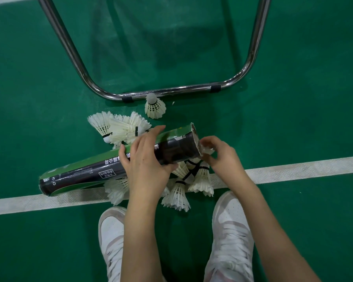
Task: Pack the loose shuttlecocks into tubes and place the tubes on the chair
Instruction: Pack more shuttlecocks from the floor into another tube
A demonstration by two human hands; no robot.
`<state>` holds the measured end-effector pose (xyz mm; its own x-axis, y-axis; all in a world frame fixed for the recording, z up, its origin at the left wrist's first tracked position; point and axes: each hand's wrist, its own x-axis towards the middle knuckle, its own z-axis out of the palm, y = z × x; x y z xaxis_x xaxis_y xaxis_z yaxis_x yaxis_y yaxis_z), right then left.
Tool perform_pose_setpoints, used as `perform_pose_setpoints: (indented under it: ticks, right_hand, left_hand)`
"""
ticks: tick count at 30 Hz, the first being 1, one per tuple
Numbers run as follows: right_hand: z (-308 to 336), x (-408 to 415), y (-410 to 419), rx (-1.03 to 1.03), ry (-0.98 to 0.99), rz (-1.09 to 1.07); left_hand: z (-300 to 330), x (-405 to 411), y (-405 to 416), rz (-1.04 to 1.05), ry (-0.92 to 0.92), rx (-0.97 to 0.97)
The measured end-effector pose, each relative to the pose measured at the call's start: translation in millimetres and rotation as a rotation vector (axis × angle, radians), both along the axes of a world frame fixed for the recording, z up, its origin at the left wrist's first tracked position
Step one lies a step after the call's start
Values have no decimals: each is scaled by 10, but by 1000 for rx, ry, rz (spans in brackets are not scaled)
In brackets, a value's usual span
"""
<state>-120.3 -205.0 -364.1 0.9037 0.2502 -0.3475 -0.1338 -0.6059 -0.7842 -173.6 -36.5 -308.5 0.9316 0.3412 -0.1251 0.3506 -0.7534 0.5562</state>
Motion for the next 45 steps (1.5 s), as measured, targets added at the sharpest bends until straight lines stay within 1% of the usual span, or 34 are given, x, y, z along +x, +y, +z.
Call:
perform_pose_setpoints:
  ticks: [3, 7, 10, 14, 18, 21, 25, 29, 35, 40, 45]
  right_hand:
    - [-95, 3, 75, -76, -29, 7]
    - [-133, 26, 83, -134, -16, 17]
    - [-57, 18, 17, -82, -25, -34]
    - [128, 74, -144, -40, -25, -180]
    - [340, 135, -285, 22, -119, -311]
    - [480, 135, -300, 97, -148, -369]
    - [575, 100, -269, 153, -150, -374]
    - [638, 53, -170, 282, -103, -376]
    - [640, -84, 75, 468, 9, -258]
    - [629, -118, 174, 515, 13, -233]
    - [643, -119, 224, 506, 41, -196]
  left_hand:
    - [-1, -4, -1, 7, 1, -7]
    - [-1, 7, 4, 2, -1, -2]
    - [-7, 13, 6, -5, -5, -6]
    - [-12, 14, 5, -7, -8, -8]
    - [-10, 12, 5, -5, -17, -4]
    - [-9, 13, 6, -6, -20, 2]
    - [-15, 22, 14, -9, -22, 4]
    - [-5, 26, 24, -2, -26, -1]
    - [-3, 27, 18, -6, -18, -8]
    - [5, 35, 32, 0, -21, -8]
    - [7, 42, 21, 1, -22, -1]
